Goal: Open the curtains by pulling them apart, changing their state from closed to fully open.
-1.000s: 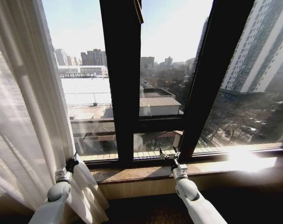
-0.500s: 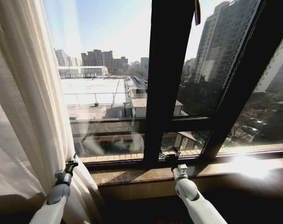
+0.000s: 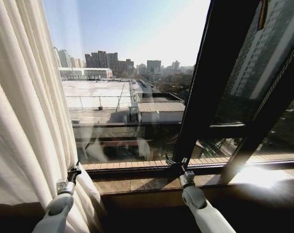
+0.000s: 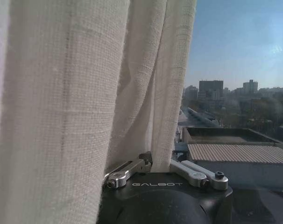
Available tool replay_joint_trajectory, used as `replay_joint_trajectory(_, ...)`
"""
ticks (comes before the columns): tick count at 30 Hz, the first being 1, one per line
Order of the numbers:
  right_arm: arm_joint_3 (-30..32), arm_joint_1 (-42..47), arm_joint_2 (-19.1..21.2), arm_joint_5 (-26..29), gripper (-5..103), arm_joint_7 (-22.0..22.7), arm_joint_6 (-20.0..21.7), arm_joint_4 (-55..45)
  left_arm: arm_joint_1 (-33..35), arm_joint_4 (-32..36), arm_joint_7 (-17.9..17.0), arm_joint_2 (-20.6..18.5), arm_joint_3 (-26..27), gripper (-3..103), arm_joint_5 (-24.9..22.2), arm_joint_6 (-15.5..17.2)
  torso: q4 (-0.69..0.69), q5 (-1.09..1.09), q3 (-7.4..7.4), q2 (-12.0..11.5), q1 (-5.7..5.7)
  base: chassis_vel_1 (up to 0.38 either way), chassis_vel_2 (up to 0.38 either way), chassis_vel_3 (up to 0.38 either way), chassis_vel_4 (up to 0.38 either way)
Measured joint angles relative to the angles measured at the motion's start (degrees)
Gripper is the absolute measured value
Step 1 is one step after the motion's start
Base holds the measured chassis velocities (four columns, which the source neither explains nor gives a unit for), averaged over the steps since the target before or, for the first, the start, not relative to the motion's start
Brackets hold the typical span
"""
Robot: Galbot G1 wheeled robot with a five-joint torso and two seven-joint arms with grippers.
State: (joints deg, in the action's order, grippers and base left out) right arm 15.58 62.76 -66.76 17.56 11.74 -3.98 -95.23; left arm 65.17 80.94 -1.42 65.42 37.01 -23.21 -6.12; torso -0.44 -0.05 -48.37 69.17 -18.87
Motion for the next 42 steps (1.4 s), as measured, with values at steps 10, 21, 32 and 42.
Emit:
replay_joint_trajectory(10,0.04,0.00,0.04,0.00,100,0.02,0.00,0.01,1.11,0.51,-0.01,0.08,0.85,0,0.04,-0.02,-0.05,0.05,-0.01,-0.01,-0.01,-0.033,-0.037,0.034,0.017)
replay_joint_trajectory(21,0.02,0.00,0.02,0.00,100,0.02,0.00,0.00,1.14,-0.26,0.00,-0.11,1.40,0,0.01,-0.54,-0.04,0.03,0.00,0.00,0.00,0.018,0.000,-0.025,0.006)
replay_joint_trajectory(32,0.01,0.00,0.02,0.00,100,0.01,0.00,0.00,0.87,-0.85,0.02,-0.20,1.21,0,0.00,-0.88,-0.04,0.04,-0.01,-0.01,-0.01,0.018,0.010,-0.023,-0.009)
replay_joint_trajectory(42,0.01,0.00,0.02,0.00,100,0.01,0.00,0.01,1.51,-0.77,-0.07,-0.45,1.65,0,0.00,-1.10,-0.03,0.06,0.00,0.00,0.00,0.173,0.094,-0.168,-0.092)
